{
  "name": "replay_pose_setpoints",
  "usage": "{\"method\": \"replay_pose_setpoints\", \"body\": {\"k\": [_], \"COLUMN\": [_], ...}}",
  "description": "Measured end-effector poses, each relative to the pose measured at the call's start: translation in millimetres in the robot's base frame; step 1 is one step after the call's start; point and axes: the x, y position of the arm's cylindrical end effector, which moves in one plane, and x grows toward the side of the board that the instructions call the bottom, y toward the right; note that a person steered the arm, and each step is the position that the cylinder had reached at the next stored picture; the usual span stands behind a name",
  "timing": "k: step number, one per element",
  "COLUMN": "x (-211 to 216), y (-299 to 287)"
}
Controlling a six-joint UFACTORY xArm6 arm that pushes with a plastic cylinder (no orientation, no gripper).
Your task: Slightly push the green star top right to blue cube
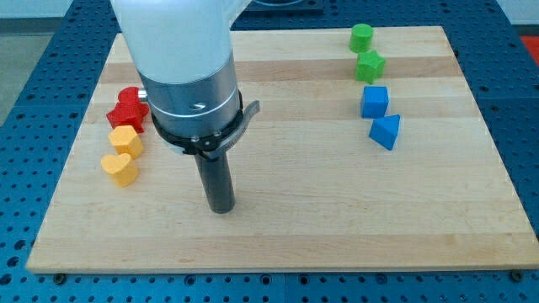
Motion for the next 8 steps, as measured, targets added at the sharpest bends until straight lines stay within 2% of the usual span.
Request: {"method": "replay_pose_setpoints", "body": {"k": [1, 3, 4, 6, 7, 8], "x": [7, 8, -8, -78, -117, -131], "y": [45, 59, 110, 202, 227, 230]}}
